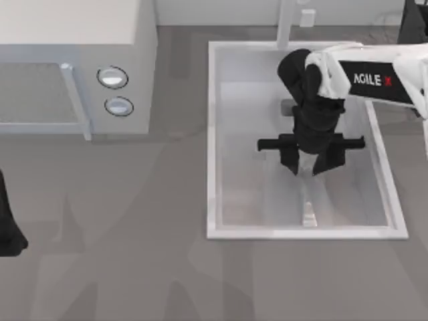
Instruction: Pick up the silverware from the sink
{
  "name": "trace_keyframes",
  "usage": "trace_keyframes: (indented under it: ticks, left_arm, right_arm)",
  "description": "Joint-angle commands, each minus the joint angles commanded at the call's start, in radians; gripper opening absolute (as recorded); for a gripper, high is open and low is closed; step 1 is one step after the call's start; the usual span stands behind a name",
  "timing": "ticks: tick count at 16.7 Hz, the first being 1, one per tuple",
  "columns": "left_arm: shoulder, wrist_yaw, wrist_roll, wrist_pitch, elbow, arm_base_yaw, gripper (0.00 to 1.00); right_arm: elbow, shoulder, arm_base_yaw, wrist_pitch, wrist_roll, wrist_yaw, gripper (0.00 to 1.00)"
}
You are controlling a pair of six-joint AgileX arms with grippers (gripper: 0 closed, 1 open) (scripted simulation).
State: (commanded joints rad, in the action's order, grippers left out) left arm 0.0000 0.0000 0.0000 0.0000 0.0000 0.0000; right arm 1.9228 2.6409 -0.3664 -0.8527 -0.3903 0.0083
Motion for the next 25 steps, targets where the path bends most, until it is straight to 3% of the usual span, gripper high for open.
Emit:
trace_keyframes:
  ticks: [11, 20, 25]
  left_arm:
    - [0.0, 0.0, 0.0, 0.0, 0.0, 0.0, 1.0]
    - [0.0, 0.0, 0.0, 0.0, 0.0, 0.0, 1.0]
    - [0.0, 0.0, 0.0, 0.0, 0.0, 0.0, 1.0]
  right_arm:
    - [0.025, -0.049, 0.003, -0.03, 0.01, 0.016, 0.0]
    - [0.312, -0.165, 0.004, -0.45, 0.012, 0.014, 0.0]
    - [0.351, -0.189, 0.005, -0.498, 0.014, 0.014, 0.0]
